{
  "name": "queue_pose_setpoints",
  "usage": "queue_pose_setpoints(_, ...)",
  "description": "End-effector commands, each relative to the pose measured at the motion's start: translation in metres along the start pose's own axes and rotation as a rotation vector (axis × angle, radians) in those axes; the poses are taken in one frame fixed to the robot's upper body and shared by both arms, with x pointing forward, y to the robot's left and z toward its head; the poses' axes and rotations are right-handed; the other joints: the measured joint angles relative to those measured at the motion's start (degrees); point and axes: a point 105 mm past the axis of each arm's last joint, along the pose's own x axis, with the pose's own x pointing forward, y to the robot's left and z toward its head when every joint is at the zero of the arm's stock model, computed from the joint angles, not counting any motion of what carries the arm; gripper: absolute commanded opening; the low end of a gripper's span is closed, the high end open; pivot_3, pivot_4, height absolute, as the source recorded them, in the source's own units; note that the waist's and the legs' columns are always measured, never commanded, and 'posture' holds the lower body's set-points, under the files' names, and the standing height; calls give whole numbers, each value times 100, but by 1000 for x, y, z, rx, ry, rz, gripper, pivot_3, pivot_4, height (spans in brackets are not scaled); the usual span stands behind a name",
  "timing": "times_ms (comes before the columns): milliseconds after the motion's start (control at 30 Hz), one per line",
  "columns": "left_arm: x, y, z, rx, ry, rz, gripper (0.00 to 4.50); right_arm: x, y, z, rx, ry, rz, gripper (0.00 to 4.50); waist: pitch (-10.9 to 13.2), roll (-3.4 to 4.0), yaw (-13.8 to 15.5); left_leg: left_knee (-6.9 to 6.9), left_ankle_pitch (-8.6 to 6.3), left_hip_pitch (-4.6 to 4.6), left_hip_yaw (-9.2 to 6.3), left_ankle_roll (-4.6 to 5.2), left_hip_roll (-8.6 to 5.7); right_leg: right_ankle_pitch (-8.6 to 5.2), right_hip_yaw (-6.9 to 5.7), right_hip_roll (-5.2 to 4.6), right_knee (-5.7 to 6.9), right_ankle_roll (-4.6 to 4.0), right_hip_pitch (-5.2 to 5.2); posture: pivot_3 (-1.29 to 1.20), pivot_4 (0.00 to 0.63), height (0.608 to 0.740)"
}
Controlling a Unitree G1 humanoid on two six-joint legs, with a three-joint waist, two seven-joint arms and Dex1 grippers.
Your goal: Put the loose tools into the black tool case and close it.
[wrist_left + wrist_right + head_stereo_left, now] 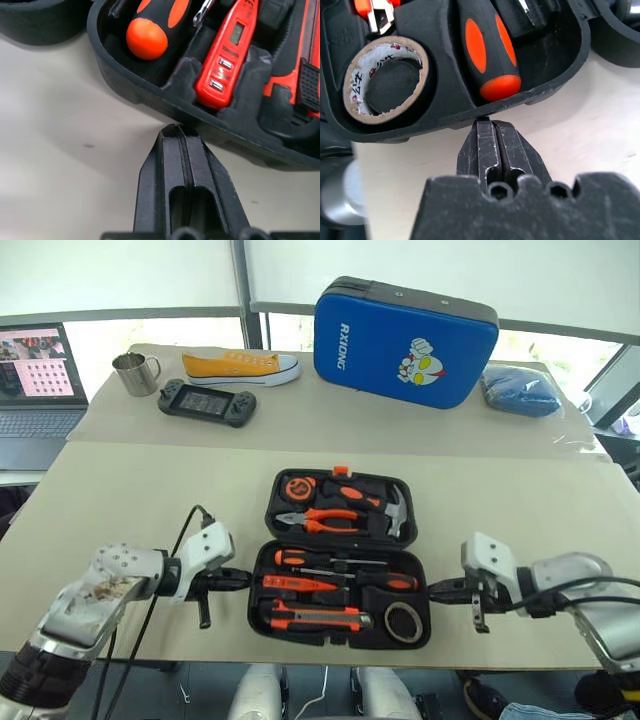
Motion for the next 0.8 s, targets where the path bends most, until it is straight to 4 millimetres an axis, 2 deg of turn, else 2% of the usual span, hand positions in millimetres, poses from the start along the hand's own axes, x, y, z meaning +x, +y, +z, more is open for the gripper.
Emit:
queue_pose_setpoints(33, 1, -14, 0, 26, 2, -39, 0, -7, 10, 12, -41, -25, -2, 17, -1, 1, 1, 0, 0, 2, 0, 0, 0, 0, 1, 0, -1, 0, 2, 0, 150, 740)
queue_pose_setpoints(133, -6, -2, -9, -9, 35, 40, 0, -16, 3, 2, -41, 22, -55, 17, -1, 1, -1, -1, 0, 12, 0, 0, 0, -1, 1, 0, 0, -1, 9, 0, 150, 740)
queue_pose_setpoints(233, -21, 26, -21, -90, 79, 180, 721, -30, -11, -1, -2, 43, -129, 0, -1, 1, -2, -1, 0, 20, 1, 0, -1, -1, 2, 0, 2, -2, 14, 0, 150, 740)
queue_pose_setpoints(267, -27, 32, -22, -123, 76, 205, 1061, -34, -16, 0, 17, 41, -149, 583, -1, 2, -2, 0, 0, 25, 2, -1, -1, -1, 2, 0, 4, -2, 17, 0, 150, 740)
queue_pose_setpoints(300, -32, 38, -19, -165, 57, 221, 1389, -39, -21, 2, 35, 33, -168, 778, -1, 2, -3, 0, 1, 31, 3, -1, -1, -1, 3, 0, 7, -3, 20, 0, 150, 740)
queue_pose_setpoints(400, -43, 54, -3, -286, -26, 242, 2441, -51, -38, 11, 113, -19, -218, 1859, -1, 1, -12, 0, 13, 36, 3, -7, 1, 2, 3, 5, 21, -12, 18, 0, 150, 740)
queue_pose_setpoints(600, -38, 74, 32, -438, -113, 210, 4496, -51, -64, 38, 267, -151, -232, 3854, 0, -1, -27, 3, 18, 26, -1, -9, 1, 6, 3, 10, 25, -13, 12, 0, 150, 740)
queue_pose_setpoints(633, -33, 75, 40, -420, -122, 191, 4500, -46, -70, 40, 281, -154, -237, 4214, -1, -2, -24, 2, 17, 20, -2, -9, -1, 5, 3, 9, 24, -12, 7, 0, 150, 740)
queue_pose_setpoints(667, -29, 75, 46, -405, -125, 173, 4500, -42, -74, 41, 291, -150, -241, 4388, -1, -3, -25, -1, 17, 21, -3, -9, -2, 5, 3, 9, 23, -12, 9, 0, 150, 740)
queue_pose_setpoints(800, -14, 84, 49, -374, -91, 185, 4500, -24, -84, 43, 337, -130, -233, 4388, -2, -3, -25, -2, 16, 8, 9, -8, -5, 5, 2, 8, 18, -11, 0, 0, 150, 740)
